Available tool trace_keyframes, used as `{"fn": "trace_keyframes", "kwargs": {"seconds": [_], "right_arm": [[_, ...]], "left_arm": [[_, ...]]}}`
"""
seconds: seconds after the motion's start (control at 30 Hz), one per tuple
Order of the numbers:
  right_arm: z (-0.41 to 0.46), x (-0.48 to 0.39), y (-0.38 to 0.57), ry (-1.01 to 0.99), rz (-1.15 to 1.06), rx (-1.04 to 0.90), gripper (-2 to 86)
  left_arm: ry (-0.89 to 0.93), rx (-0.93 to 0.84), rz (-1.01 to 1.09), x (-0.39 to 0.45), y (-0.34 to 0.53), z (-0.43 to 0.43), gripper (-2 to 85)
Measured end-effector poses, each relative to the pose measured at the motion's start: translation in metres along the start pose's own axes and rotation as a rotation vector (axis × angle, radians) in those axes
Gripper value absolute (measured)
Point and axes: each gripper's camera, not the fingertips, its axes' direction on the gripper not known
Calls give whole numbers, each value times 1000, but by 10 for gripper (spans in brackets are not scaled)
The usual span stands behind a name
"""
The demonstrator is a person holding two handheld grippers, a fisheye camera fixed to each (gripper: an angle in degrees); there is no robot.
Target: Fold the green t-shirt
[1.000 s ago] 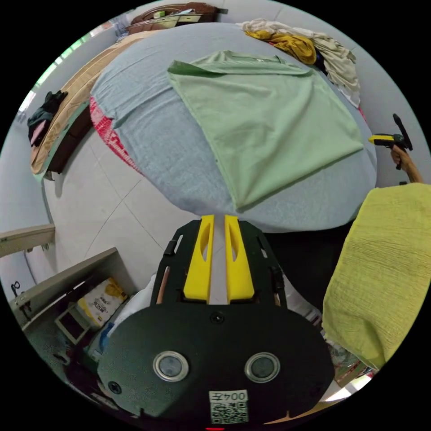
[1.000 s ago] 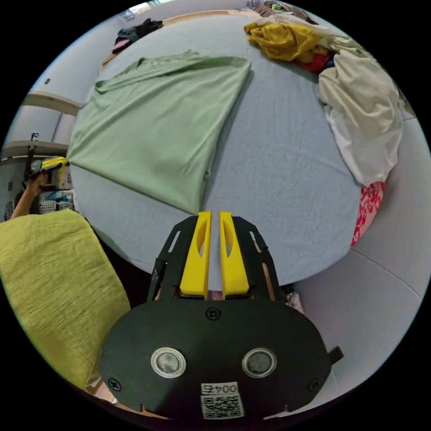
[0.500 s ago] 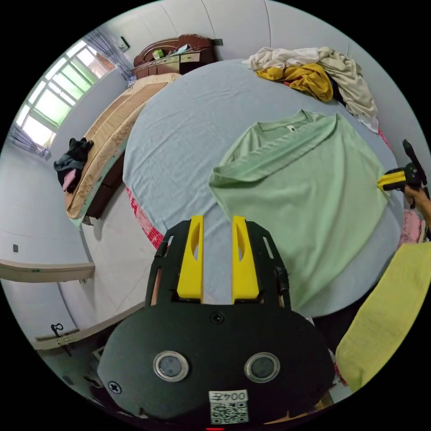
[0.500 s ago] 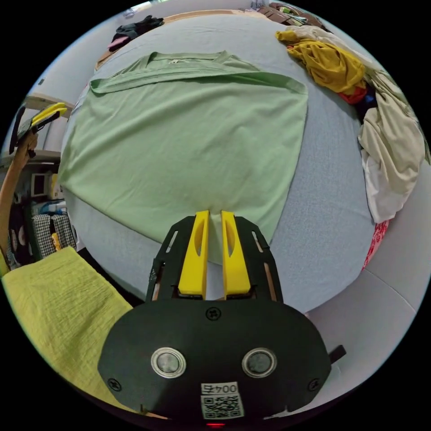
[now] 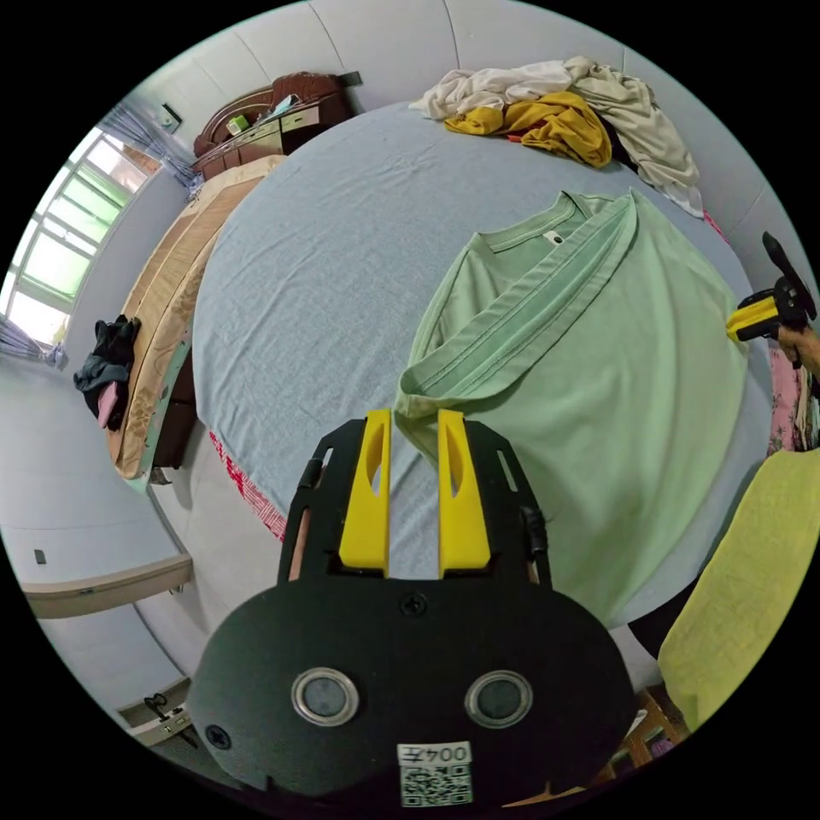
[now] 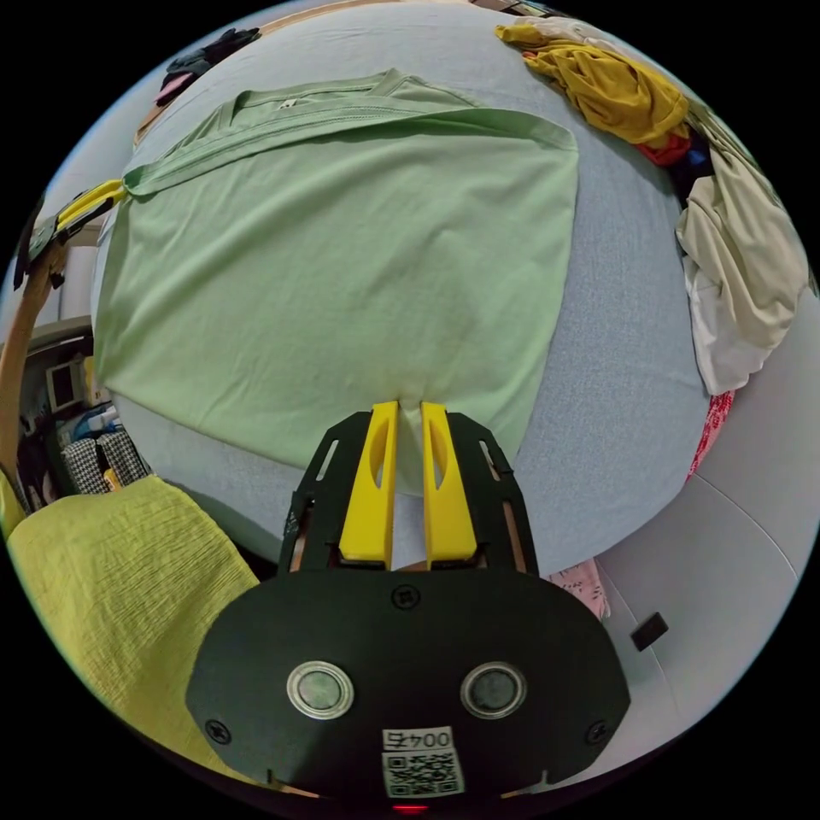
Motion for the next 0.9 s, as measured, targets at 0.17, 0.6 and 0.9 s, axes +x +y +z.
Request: {"fn": "trace_keyframes", "kwargs": {"seconds": [0.17,0.6,0.9], "right_arm": [[3,-9,-2,-7,16,-2,57],[8,-25,-2,-25,23,-8,57],[9,-32,2,-27,8,-3,54]], "left_arm": [[-8,-13,-32,3,-10,2,75],[-33,-12,-26,-3,-30,9,30],[-41,-48,-99,-23,-47,14,19]]}}
